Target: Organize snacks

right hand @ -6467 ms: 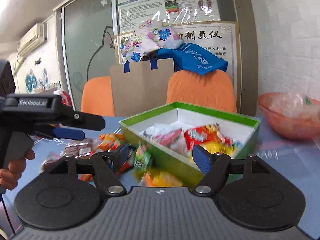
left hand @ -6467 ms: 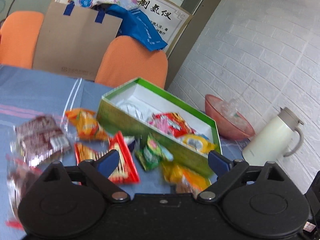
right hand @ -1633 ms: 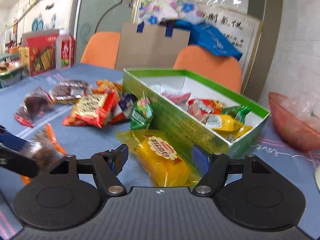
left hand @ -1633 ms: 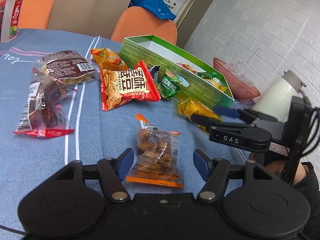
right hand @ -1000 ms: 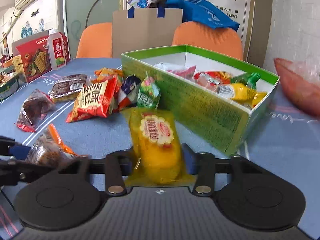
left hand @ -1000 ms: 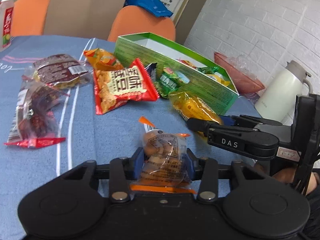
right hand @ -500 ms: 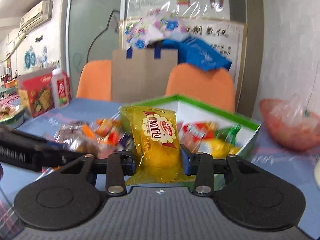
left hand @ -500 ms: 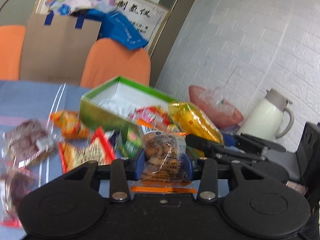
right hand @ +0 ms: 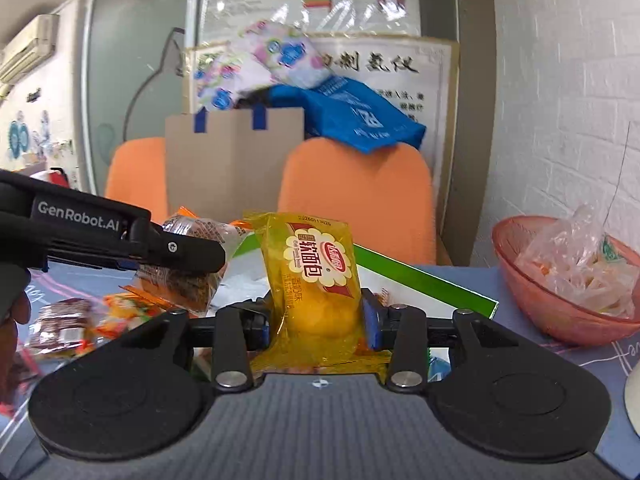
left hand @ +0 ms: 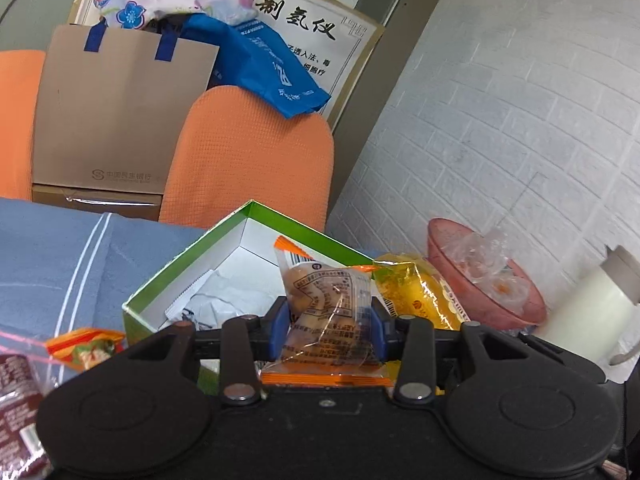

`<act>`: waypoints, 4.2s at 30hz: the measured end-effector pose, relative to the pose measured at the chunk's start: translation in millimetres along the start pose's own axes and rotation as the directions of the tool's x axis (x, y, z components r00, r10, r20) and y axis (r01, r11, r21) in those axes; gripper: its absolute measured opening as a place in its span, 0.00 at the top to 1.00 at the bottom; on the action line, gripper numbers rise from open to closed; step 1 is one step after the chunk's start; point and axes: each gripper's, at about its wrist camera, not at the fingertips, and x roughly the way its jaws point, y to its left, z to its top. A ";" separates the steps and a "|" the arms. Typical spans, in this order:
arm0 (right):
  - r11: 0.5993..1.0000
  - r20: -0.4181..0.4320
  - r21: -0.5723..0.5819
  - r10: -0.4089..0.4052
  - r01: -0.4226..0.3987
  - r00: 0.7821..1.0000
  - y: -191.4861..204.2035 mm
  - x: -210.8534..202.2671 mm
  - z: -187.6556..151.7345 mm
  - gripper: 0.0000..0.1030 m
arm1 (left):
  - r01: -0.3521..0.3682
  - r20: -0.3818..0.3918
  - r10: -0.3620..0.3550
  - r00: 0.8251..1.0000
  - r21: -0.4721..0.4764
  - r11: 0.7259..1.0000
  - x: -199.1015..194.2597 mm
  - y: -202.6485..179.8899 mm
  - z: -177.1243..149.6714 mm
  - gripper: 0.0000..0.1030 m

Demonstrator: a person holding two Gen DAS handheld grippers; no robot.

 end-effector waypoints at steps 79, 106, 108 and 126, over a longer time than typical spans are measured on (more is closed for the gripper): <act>0.947 -0.154 -0.022 0.313 -0.320 0.937 147.8 -100.3 -106.4 0.18 | 0.067 -0.130 -0.081 0.988 -0.111 0.992 -142.8 53.5 -142.7 0.17; 0.988 0.109 -0.003 0.154 -0.154 0.982 28.8 -42.6 -13.4 0.19 | 0.200 -0.031 -0.198 0.980 0.110 0.974 -20.6 -33.3 -11.5 0.17; 0.989 0.111 0.002 0.150 -0.151 0.983 22.7 -37.5 -12.0 0.19 | 0.200 -0.033 -0.197 0.980 0.119 0.973 -13.6 -36.6 -9.3 0.17; 1.000 0.089 0.008 0.026 -0.027 0.996 14.6 -49.7 -38.8 0.00 | 0.059 0.054 -0.061 0.997 0.038 0.998 -52.1 -10.1 -30.1 0.00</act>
